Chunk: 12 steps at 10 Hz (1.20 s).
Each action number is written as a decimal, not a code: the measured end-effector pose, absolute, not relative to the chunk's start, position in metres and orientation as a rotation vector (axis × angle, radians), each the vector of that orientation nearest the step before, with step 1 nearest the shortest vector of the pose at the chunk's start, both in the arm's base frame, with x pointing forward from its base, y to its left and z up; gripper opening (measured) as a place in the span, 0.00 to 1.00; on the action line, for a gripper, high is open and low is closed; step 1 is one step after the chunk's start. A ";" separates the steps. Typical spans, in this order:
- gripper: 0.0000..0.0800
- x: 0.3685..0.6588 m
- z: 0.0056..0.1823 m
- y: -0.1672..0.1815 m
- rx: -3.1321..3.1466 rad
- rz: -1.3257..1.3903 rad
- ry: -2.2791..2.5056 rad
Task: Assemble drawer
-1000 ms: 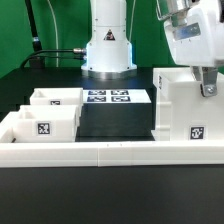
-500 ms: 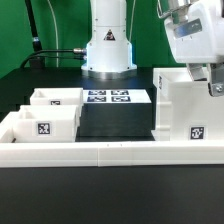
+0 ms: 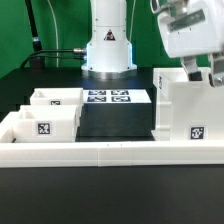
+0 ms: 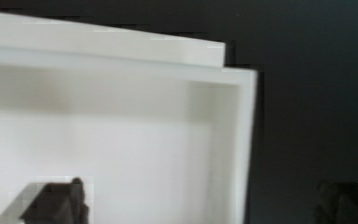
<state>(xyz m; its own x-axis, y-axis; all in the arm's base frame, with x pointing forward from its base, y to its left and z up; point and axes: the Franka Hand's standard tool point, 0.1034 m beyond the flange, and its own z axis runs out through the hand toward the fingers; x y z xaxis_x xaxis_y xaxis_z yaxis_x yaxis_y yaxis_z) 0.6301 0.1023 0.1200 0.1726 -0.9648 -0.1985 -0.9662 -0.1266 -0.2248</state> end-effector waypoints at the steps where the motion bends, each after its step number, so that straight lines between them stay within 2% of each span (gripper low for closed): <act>1: 0.81 0.620 0.131 0.099 -2.192 -0.004 1.784; 3: 0.81 0.611 0.149 0.088 -2.223 -0.032 1.701; 6: 0.81 0.611 0.144 0.088 -2.327 -0.053 1.572; 10: 0.81 0.603 0.148 0.049 -2.727 -0.158 0.801; 12: 0.81 0.603 0.147 0.043 -2.774 -0.186 0.654</act>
Offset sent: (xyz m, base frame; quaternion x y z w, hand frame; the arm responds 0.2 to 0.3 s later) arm 0.0000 0.0000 0.0000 0.0000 0.0000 -0.0650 0.9979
